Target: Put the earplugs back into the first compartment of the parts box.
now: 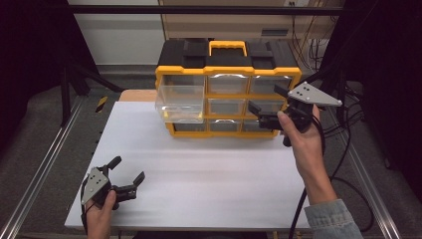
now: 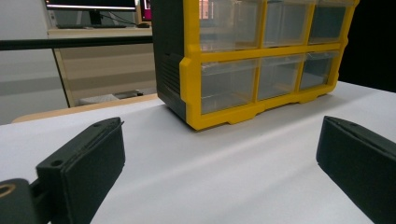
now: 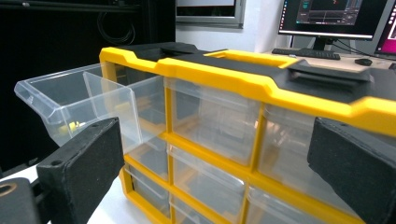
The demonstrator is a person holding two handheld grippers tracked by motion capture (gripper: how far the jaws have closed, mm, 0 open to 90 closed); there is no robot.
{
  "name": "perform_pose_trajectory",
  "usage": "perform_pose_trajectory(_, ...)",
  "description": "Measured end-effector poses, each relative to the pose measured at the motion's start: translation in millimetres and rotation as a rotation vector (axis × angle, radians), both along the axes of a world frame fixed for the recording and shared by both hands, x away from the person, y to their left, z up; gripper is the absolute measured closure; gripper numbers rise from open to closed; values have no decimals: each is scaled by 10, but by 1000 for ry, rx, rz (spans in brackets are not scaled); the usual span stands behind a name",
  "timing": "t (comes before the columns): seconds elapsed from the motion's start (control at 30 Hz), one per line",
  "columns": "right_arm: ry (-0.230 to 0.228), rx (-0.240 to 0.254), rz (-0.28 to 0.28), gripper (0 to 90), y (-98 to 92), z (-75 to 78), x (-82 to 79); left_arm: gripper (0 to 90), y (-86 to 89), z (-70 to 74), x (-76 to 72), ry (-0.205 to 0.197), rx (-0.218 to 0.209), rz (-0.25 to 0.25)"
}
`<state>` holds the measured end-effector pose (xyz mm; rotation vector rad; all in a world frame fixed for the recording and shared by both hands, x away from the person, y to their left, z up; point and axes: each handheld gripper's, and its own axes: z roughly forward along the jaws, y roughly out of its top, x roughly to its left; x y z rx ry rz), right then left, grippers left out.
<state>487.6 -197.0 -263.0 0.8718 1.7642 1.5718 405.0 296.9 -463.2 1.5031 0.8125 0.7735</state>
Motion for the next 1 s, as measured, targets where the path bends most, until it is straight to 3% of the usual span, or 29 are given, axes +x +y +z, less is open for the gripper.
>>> perform_pose_trajectory(0.47, 8, -11, -50, 57, -334, -206, -214, 5, 17, 21, -40, 1, -9, -15)
perform_pose_trajectory(1.0, 18, -9, -78, 47, -624, -606, -347, 6, 51, 23, -53, -6, -12, 2)
